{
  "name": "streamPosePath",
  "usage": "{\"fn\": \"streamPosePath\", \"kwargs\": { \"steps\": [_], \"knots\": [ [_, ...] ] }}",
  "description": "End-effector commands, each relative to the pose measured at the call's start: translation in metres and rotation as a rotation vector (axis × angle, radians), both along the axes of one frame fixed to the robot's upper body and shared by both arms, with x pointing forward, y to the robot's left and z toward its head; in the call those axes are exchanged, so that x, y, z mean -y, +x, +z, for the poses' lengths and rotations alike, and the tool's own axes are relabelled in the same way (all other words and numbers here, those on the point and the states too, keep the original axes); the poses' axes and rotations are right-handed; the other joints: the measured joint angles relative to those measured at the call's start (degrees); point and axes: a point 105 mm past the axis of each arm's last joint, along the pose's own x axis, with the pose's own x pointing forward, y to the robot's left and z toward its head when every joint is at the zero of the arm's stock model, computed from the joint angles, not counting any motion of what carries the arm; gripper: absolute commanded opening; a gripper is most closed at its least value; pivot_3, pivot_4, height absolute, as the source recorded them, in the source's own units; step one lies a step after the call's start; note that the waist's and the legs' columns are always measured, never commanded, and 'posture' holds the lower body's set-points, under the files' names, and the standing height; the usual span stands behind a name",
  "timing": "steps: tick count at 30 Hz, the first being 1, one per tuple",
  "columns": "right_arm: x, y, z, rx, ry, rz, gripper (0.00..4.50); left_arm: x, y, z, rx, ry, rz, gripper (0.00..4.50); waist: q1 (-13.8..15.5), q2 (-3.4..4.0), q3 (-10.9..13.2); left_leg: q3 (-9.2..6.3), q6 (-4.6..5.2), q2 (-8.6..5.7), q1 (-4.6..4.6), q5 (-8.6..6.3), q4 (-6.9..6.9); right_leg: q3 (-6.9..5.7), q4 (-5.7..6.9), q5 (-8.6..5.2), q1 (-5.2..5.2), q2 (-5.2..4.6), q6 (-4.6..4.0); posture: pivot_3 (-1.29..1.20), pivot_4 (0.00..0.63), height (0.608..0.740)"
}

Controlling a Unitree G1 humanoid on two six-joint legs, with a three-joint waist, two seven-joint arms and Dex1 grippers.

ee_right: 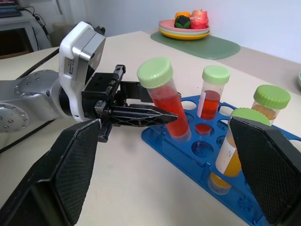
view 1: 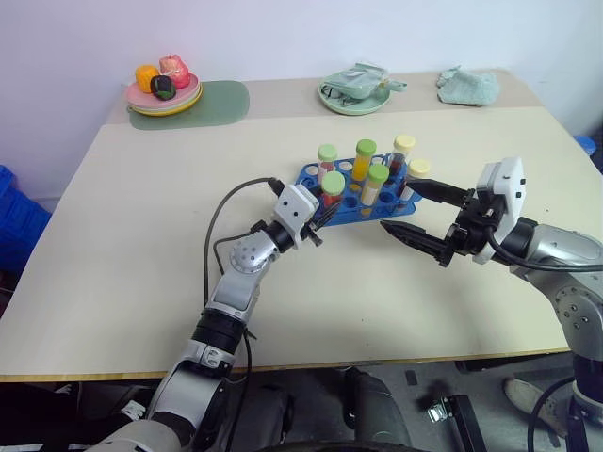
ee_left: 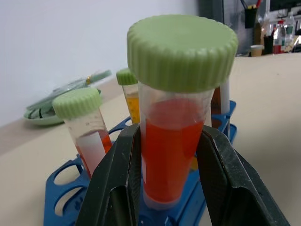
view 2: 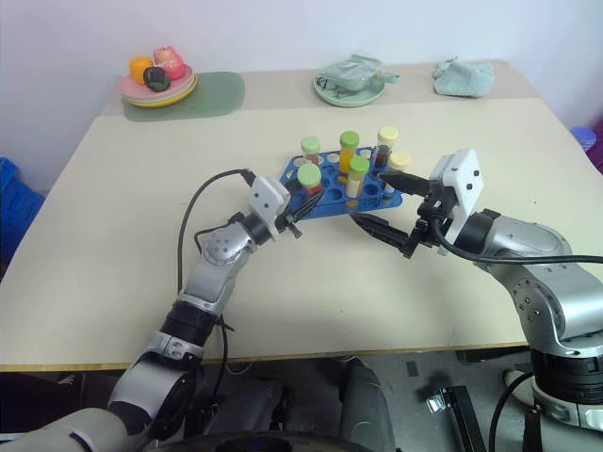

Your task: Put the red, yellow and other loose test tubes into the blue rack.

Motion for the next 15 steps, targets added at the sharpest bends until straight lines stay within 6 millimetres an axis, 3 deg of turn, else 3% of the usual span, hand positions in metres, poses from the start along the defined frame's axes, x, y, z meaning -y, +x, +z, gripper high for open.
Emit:
{"fn": "streamPosePath", "kwargs": {
  "steps": [1, 8, 15],
  "knots": [
    [-0.002, -0.001, 0.009, 0.051, -0.004, 0.006, 4.50, 0.004, -0.002, 0.006, -0.024, -0.036, -0.014, 1.68, 0.0, 0.00, 0.0, 0.00, 0.00, 0.00, 0.00, 0.00, 0.00, 0.00, 0.00, 0.00, 0.00, 0.00, 0.00, 0.00, 0.150, 0.740],
    [-0.004, 0.001, 0.008, 0.057, -0.008, 0.009, 4.50, 0.006, 0.013, 0.016, -0.089, -0.098, 0.013, 1.68, 0.0, 0.00, 0.0, 0.00, 0.00, 0.00, 0.00, 0.00, 0.00, 0.00, 0.00, 0.00, 0.01, 0.00, 0.00, 0.00, 0.150, 0.740],
    [-0.004, 0.001, 0.008, 0.061, -0.011, 0.008, 4.50, 0.010, 0.018, 0.011, -0.121, -0.090, 0.005, 1.68, 0.0, 0.00, 0.0, 0.00, 0.00, 0.00, 0.01, 0.00, -0.01, 0.00, 0.00, 0.00, 0.01, 0.00, 0.00, 0.00, 0.150, 0.740]
  ]
}}
